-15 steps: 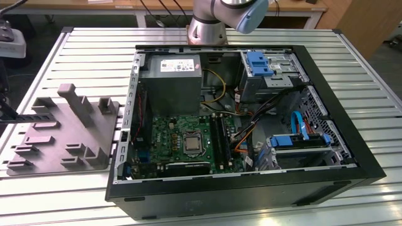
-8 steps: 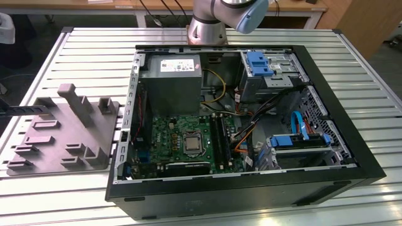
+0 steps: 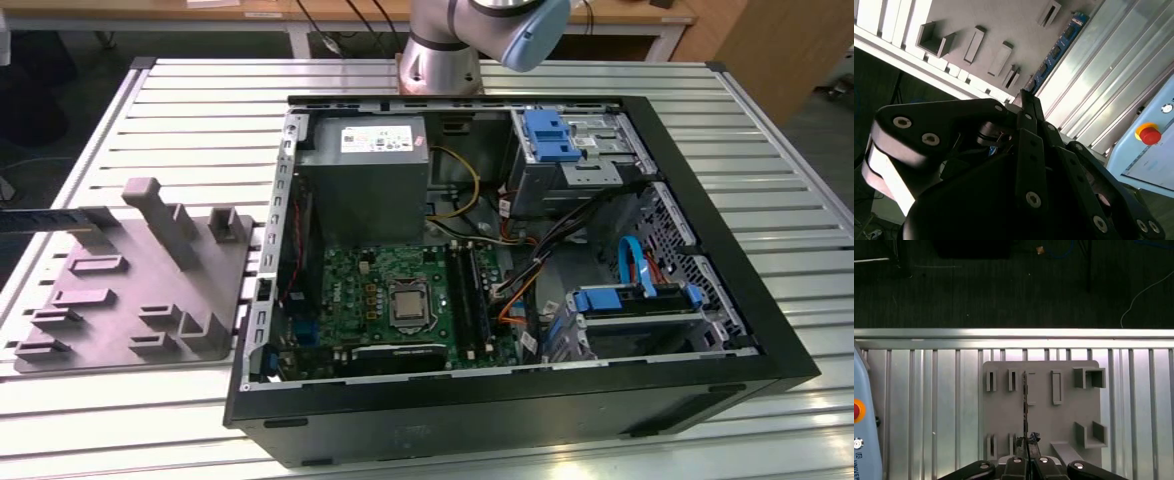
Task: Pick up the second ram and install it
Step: 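Pick up the second ram and move it above second insertion slot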
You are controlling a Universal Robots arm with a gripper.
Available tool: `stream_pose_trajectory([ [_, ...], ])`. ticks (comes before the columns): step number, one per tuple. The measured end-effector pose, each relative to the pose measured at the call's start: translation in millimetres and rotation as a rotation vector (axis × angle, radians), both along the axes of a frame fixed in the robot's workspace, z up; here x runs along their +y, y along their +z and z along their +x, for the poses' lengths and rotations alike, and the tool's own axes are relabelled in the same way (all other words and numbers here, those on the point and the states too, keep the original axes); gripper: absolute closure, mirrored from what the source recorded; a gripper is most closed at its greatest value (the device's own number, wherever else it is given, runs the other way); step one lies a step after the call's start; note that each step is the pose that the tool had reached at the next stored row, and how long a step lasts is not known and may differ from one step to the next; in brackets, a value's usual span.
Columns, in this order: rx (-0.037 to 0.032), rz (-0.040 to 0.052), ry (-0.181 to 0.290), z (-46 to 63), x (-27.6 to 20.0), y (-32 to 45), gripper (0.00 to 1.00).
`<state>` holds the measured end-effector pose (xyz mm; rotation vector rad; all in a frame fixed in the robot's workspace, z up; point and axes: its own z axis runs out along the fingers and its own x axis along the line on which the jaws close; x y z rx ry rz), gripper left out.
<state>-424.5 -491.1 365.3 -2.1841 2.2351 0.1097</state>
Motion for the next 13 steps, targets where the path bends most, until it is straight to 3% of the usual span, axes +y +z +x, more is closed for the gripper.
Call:
stream_pose_trajectory([
  [7, 0.0001, -0.0001, 0.0, 0.0, 0.0, 0.4, 0.88],
  [13, 0.0, 0.0, 0.0, 0.0, 0.0, 12.2, 0.88],
])
